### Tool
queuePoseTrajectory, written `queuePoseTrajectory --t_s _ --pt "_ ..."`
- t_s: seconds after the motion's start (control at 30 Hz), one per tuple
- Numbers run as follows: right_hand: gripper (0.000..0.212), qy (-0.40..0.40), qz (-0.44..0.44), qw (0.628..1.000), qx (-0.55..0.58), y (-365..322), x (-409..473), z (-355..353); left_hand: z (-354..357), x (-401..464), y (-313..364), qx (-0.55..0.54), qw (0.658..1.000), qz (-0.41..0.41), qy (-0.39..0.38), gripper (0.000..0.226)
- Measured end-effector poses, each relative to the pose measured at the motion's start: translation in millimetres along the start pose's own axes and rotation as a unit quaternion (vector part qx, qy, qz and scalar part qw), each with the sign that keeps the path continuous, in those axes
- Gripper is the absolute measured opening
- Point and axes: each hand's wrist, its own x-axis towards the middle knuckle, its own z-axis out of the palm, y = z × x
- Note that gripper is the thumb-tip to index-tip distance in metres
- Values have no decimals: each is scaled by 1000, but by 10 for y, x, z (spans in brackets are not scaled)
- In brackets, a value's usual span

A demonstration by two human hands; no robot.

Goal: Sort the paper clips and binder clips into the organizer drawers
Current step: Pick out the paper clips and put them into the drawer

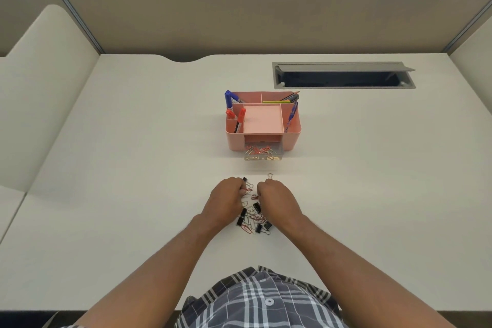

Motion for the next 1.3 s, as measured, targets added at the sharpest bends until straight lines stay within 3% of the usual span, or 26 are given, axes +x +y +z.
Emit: queuePoseTrajectory --t_s 0.3,0.5,0.67,0.8,1.03,1.17,1.3 --pt "14 1 13 996 85 119 -38 -5 10 -32 27 -48 997 13 57 9" --pt "19 1 71 972 224 230 -20 -287 -113 63 190 -92 984 67 136 7" --pt "10 88 96 940 316 280 118 -693 -316 239 363 -98 972 104 186 5" --pt "12 143 75 947 276 263 335 -953 -495 471 506 -68 972 108 197 7" --pt "21 107 60 980 159 210 598 -941 -570 682 566 -3 983 77 168 17" --pt "24 103 54 981 158 197 596 -947 -567 649 537 -19 984 86 156 20" --pt "20 136 28 976 168 220 498 -946 -532 506 469 -55 967 137 209 16"
